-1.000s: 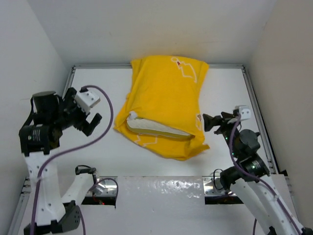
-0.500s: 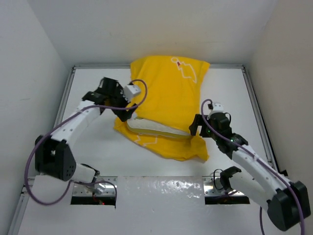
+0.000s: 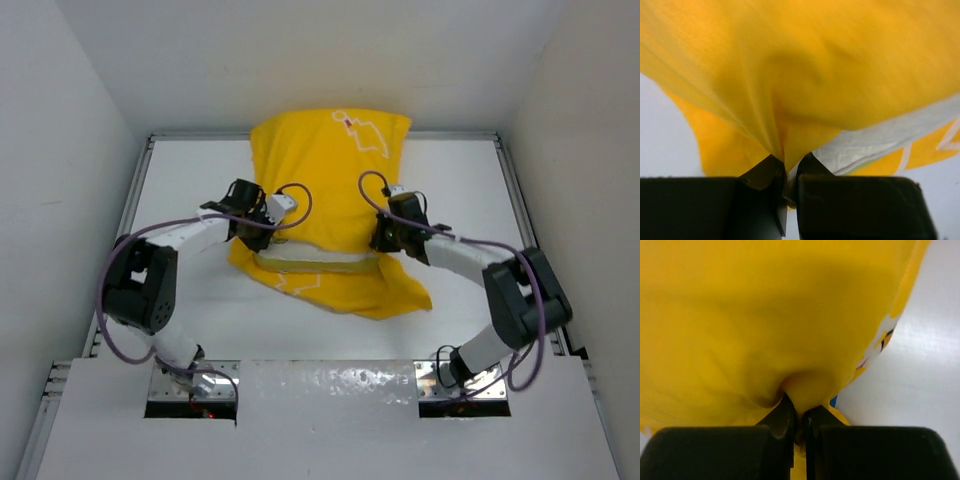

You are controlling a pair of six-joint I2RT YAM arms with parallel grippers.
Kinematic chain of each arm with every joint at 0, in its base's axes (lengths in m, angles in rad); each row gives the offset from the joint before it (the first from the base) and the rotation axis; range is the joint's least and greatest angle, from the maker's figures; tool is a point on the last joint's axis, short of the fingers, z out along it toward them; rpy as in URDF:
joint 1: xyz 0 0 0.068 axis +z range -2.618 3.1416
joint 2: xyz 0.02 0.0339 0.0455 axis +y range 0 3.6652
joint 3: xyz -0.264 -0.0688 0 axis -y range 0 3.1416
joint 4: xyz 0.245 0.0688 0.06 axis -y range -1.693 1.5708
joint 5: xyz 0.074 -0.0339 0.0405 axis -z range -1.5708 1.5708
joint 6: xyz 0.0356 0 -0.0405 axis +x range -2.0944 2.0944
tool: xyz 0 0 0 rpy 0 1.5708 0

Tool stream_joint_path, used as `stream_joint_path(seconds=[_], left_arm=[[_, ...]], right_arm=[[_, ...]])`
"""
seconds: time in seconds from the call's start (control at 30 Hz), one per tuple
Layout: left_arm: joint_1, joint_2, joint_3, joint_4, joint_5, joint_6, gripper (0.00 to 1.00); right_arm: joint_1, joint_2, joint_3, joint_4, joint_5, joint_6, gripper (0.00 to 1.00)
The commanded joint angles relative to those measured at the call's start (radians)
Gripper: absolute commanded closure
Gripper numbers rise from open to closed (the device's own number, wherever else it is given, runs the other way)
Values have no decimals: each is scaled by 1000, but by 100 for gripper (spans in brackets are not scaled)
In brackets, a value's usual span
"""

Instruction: Put the pillow into the pillowcase

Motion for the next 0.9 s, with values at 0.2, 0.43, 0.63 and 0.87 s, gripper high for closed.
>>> stream_joint_path(seconds=[0.2,0.43,0.63,0.87], left_arm=[[-41,-492,-210,-311,44,161,100],[-89,-609,-75,-273,-161,36,0],[-200,-364,55,-207,-207,-69,0],[-260,-19,189,-119,-495,-194,0]], right_arm=[[31,343,622,104,-252,-91,86],[30,270,576,50,-5,-104,11],[30,44,264,192,49,57,11],[74,-17,34,306,45,119,15]])
